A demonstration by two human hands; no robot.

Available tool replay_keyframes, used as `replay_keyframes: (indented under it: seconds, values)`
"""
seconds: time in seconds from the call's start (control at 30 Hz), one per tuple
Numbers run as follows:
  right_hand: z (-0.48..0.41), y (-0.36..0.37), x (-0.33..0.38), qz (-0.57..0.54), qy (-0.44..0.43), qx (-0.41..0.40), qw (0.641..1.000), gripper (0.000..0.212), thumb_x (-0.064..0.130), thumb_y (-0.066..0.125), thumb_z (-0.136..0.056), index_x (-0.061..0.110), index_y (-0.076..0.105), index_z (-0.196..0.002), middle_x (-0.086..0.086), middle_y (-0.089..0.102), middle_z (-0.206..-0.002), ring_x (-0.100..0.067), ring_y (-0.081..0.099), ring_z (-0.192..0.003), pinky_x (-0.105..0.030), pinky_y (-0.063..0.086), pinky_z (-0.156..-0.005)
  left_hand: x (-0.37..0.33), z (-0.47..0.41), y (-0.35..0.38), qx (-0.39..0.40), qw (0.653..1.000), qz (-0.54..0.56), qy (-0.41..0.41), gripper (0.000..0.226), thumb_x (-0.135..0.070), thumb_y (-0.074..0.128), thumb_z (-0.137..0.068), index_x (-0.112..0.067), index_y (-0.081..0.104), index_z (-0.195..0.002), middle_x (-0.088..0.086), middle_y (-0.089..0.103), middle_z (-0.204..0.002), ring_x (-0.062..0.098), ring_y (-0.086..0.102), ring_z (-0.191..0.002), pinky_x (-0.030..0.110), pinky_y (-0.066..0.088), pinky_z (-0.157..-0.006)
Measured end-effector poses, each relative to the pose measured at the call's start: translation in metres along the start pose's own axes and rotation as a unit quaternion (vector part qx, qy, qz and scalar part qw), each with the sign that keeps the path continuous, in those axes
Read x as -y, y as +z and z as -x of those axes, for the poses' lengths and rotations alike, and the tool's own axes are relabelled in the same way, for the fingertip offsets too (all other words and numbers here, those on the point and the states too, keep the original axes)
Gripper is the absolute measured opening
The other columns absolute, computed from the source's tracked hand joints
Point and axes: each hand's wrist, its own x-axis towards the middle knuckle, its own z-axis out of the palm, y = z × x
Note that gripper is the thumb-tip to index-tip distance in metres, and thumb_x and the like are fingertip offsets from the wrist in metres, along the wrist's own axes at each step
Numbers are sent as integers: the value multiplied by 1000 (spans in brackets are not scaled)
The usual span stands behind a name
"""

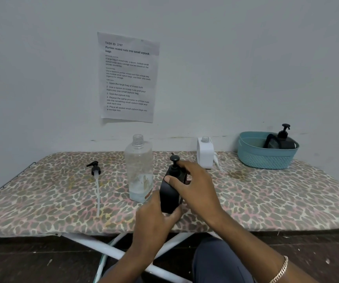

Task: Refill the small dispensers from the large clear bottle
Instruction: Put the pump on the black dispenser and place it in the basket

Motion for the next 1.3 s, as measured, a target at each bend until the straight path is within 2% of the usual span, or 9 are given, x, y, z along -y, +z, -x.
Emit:
replay_keyframes:
  seconds: [0.23, 0.4, 0.5, 0.57, 0.7, 0.83, 1.0, 1.13, 1.3]
  values:
    - [-14, -24, -6, 19, 0, 36, 999, 49, 52, 77, -89, 36, 67, -133, 14, 63, -123, -12, 54, -124, -34, 51, -100, 6, -12, -1, 25, 998, 56, 3, 36, -50, 80, -80, -46, 53, -103, -18, 70, -84, 1, 69, -75, 19, 54, -62]
    - [-30, -64, -12, 19, 7, 112, 993, 62, 67, 79, -81, 42, 64, -135, 33, 58, -123, 16, 53, -109, -16, 42, -91, -10, -29, -4, 63, 991, 119, 2, 39, -45, 77, -74, -50, 56, -107, -29, 71, -99, -2, 73, -83, 18, 59, -68]
    - [-42, -93, -10, 56, 8, 178, 982, 67, 71, 79, -79, 41, 65, -137, 28, 61, -136, 6, 56, -121, -27, 44, -101, -22, -45, -4, 92, 983, 161, -2, 43, -37, 74, -73, -50, 61, -111, -30, 71, -105, -5, 71, -97, 14, 57, -78]
    - [-51, -114, -6, 89, 4, 217, 972, 66, 68, 80, -79, 39, 66, -137, 21, 67, -134, -1, 63, -121, -34, 49, -107, -32, -59, -1, 109, 979, 174, -6, 45, -38, 71, -70, -46, 64, -114, -26, 74, -106, -2, 71, -101, 22, 60, -83]
    - [-71, -160, 4, 124, -5, 260, 957, 55, 45, 86, -85, 41, 66, -136, 23, 72, -125, 8, 66, -111, -23, 51, -99, -59, -87, 6, 143, 966, 213, -23, 43, -32, 68, -70, -49, 69, -109, -23, 76, -109, 0, 72, -105, 27, 59, -90]
    - [-94, -201, 15, 156, -15, 243, 957, 37, 32, 85, -83, 36, 76, -119, 19, 78, -107, -1, 73, -98, -31, 56, -91, -93, -117, 15, 164, 960, 228, -4, 42, -25, 66, -72, -49, 71, -107, -25, 76, -106, -2, 73, -99, 16, 59, -76]
    - [-125, -250, 20, 205, -29, 194, 959, 14, 35, 88, -80, 32, 78, -89, 15, 72, -72, 2, 59, -58, -22, 40, -59, -134, -167, 37, 181, 955, 235, 15, 46, -33, 67, -65, -28, 77, -110, -13, 79, -103, 7, 75, -95, 45, 63, -90]
    - [-149, -287, 14, 223, -11, 127, 966, 18, 39, 88, -77, 27, 81, -88, 4, 71, -71, -4, 54, -58, -32, 39, -63, -171, -212, 64, 196, 953, 226, 37, 39, -30, 69, -68, -29, 78, -107, -12, 79, -101, 11, 77, -93, 49, 62, -93]
    - [-177, -318, -12, 238, 29, 32, 970, 25, 42, 89, -72, 20, 79, -79, -8, 68, -68, -8, 52, -56, -28, 37, -57, -196, -260, 115, 196, 954, 219, 49, 27, -14, 77, -85, -15, 78, -113, 1, 78, -104, 22, 78, -93, 40, 66, -85]
